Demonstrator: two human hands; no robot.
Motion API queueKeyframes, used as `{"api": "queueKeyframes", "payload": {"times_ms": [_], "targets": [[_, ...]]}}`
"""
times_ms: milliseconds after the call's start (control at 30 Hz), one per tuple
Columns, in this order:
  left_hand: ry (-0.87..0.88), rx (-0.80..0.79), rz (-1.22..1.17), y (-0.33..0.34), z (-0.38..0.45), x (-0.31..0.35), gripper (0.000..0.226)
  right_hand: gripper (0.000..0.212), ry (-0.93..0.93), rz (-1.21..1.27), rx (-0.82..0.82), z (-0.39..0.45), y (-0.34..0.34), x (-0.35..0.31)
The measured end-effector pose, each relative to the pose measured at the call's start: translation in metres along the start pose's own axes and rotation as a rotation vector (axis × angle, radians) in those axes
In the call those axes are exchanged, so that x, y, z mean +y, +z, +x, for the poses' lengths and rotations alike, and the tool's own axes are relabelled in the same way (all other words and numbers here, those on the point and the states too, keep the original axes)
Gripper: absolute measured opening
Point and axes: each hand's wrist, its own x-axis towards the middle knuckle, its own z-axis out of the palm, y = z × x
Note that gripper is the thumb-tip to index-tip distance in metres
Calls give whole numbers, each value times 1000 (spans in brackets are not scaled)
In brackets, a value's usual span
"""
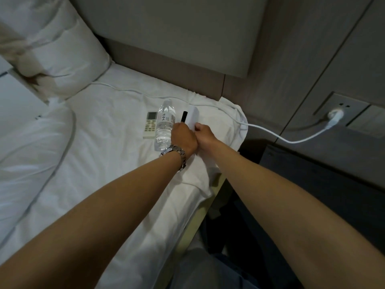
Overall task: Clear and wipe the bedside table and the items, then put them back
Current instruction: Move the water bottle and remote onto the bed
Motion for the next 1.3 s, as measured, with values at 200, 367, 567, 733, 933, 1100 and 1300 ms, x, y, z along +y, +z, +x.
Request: {"api": "queueKeyframes", "payload": {"times_ms": [200,367,567,733,933,1100,1300], "targets": [[55,39,-117,-3,-1,-1,28,8,-8,11,6,-4,0,-1],[209,76,-74,-9,-8,2,35,3,7,40,38,-12,-7,-1],[369,209,92,-6,-36,31,23,30,-24,-101,184,-33,-44,-1],[429,85,31,7,-80,60,20,40,-36,-79,272,-67,-86,16],[487,-231,-156,35,-144,66,16,17,-55,-224,294,-119,-140,58],[552,-516,27,69,-181,52,19,22,-2,-405,243,-175,-184,100],[492,-653,298,92,-201,26,49,47,209,-599,217,-244,-218,160]]}}
